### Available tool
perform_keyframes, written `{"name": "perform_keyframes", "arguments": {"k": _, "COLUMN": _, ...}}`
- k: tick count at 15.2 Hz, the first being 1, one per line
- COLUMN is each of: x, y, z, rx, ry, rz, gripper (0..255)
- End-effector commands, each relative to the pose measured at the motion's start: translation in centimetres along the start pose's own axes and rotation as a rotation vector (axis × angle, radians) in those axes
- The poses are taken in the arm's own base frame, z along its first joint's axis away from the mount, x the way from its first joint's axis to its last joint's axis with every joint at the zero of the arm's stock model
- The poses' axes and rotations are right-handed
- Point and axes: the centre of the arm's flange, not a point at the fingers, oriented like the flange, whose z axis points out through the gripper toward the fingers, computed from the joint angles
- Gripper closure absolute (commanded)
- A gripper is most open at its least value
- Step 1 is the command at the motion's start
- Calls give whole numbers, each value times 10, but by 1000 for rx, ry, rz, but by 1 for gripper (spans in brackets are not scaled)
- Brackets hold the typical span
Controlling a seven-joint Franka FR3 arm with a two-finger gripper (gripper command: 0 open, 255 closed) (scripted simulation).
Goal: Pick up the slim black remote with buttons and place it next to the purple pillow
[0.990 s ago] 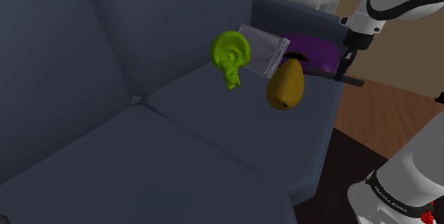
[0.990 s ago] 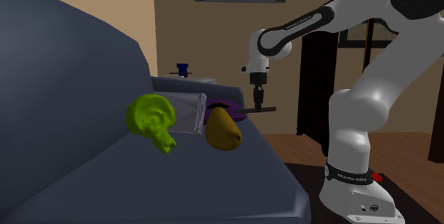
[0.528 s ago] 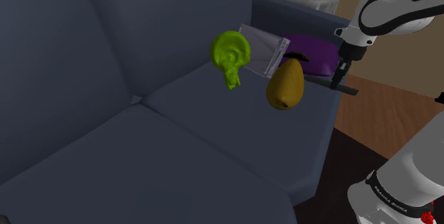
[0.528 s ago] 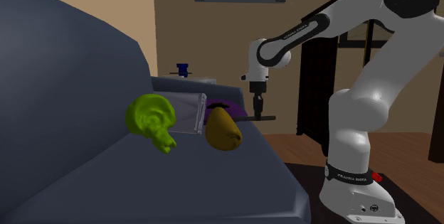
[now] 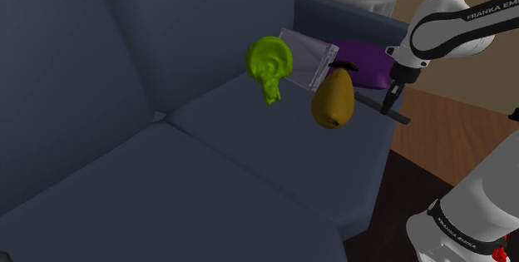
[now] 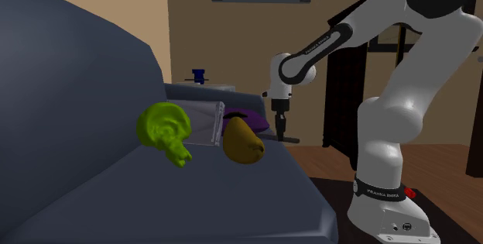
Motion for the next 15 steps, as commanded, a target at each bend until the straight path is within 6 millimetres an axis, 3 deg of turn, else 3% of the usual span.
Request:
{"name": "perform_keyframes", "arguments": {"k": 1, "x": 0, "y": 1, "z": 10, "rx": 0, "ry": 0, "rz": 0, "gripper": 255}}
{"name": "perform_keyframes", "arguments": {"k": 4, "x": 0, "y": 2, "z": 25, "rx": 0, "ry": 0, "rz": 0, "gripper": 255}}
{"name": "perform_keyframes", "arguments": {"k": 11, "x": 0, "y": 2, "z": 25, "rx": 0, "ry": 0, "rz": 0, "gripper": 255}}
{"name": "perform_keyframes", "arguments": {"k": 12, "x": 0, "y": 2, "z": 24, "rx": 0, "ry": 0, "rz": 0, "gripper": 0}}
{"name": "perform_keyframes", "arguments": {"k": 15, "x": 0, "y": 2, "z": 25, "rx": 0, "ry": 0, "rz": 0, "gripper": 0}}
